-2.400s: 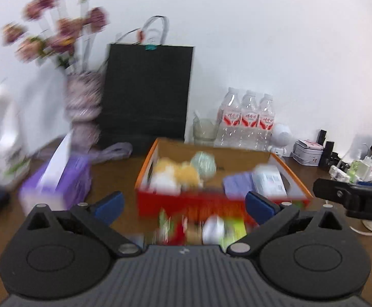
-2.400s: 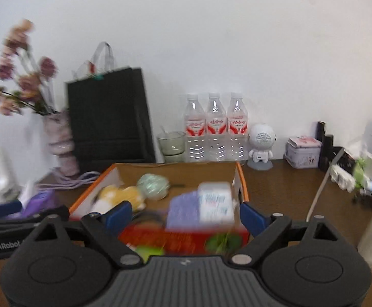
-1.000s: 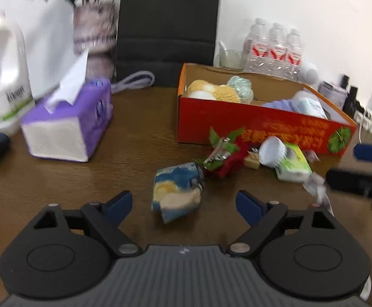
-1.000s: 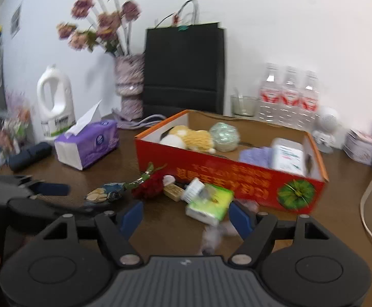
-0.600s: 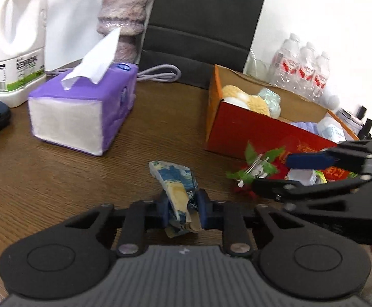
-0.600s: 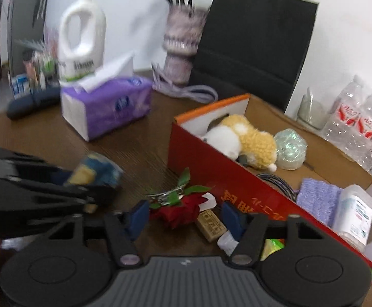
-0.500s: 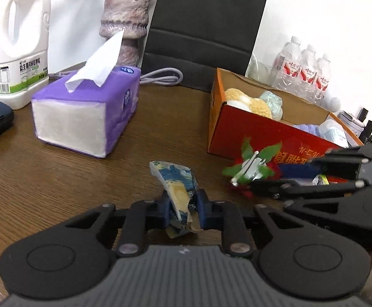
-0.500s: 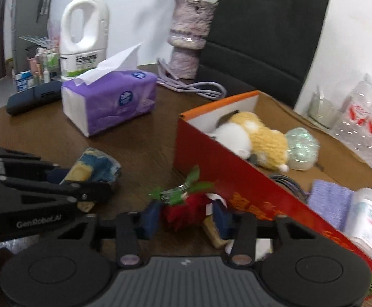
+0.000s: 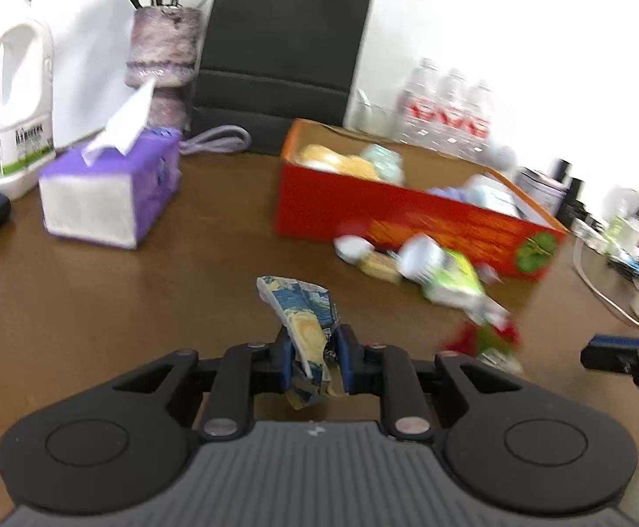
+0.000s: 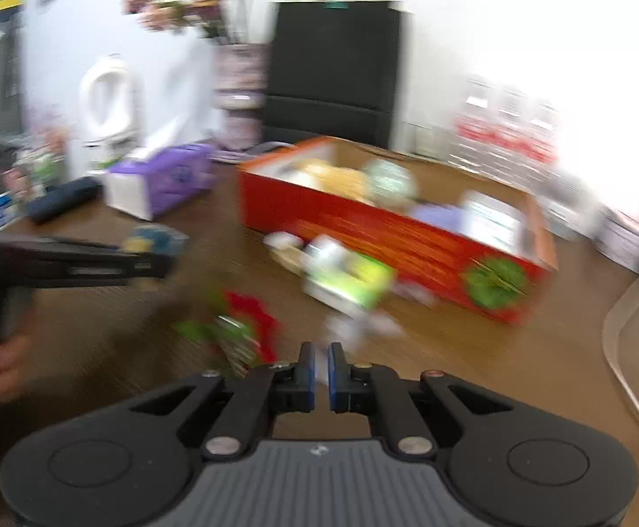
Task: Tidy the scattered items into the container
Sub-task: 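Grasp the snack wrapper with the left tool while the right tool grasps the red flower ornament, then carry the snack wrapper with left tool while right tool carries flower into box, release both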
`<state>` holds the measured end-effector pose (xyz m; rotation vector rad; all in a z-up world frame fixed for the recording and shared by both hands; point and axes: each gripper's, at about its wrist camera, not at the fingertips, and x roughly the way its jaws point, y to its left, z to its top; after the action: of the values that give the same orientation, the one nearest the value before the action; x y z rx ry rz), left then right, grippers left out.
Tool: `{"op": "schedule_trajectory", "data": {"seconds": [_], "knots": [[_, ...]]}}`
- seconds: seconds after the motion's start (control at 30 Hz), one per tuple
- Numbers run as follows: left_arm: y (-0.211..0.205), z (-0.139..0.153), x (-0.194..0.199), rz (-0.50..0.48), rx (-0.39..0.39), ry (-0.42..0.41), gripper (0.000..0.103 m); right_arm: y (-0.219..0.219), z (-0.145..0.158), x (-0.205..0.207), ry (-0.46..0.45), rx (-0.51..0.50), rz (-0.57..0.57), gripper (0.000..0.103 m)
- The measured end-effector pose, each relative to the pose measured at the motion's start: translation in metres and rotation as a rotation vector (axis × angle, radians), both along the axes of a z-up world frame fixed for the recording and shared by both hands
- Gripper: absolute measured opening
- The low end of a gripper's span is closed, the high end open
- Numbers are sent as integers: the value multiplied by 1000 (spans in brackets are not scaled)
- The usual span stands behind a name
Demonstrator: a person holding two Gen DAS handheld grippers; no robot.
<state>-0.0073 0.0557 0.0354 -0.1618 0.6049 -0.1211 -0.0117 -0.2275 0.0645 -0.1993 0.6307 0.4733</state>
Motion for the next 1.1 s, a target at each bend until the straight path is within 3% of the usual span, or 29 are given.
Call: {"op": "schedule_trajectory", "data": {"seconds": [0.07, 0.13, 0.2, 0.23, 0.33, 0.47, 0.53, 0.6, 0.73, 0.83, 0.97, 1.1], "knots": [[-8, 0, -13, -9, 5, 1, 21, -21, -1, -6, 33, 60, -50, 27], [-13, 1, -20, -7, 17, 5, 21, -29, -1, -10, 65, 156, -22, 61], [-12, 2, -26, 4, 28, 11, 21, -20, 1, -15, 44, 214, 72, 75], [-11, 2, -28, 15, 33, 16, 21, -10, 2, -14, 32, 202, 117, 76], [-4, 1, -34, 42, 37, 31, 21, 36, -2, 3, 5, 83, 215, 76], [5, 1, -42, 71, 35, 43, 21, 82, -15, 39, 19, -34, 227, 72], [7, 1, -44, 72, 34, 48, 21, 90, -22, 46, 49, -60, 229, 41], [6, 0, -44, 66, 40, 54, 21, 88, -26, 46, 74, -39, 232, 41], [-6, 3, -44, 29, 33, 35, 21, 71, -14, 23, 18, -3, 201, 39], [-25, 15, -56, -40, 27, -47, 21, 43, 2, 1, -50, 50, 105, 39], [-58, 26, -80, -167, 20, -166, 21, -3, 10, -38, -135, 208, -33, 39], [-75, 35, -98, -170, 46, -247, 21, -21, 7, -78, -238, 203, -117, 39]]}}
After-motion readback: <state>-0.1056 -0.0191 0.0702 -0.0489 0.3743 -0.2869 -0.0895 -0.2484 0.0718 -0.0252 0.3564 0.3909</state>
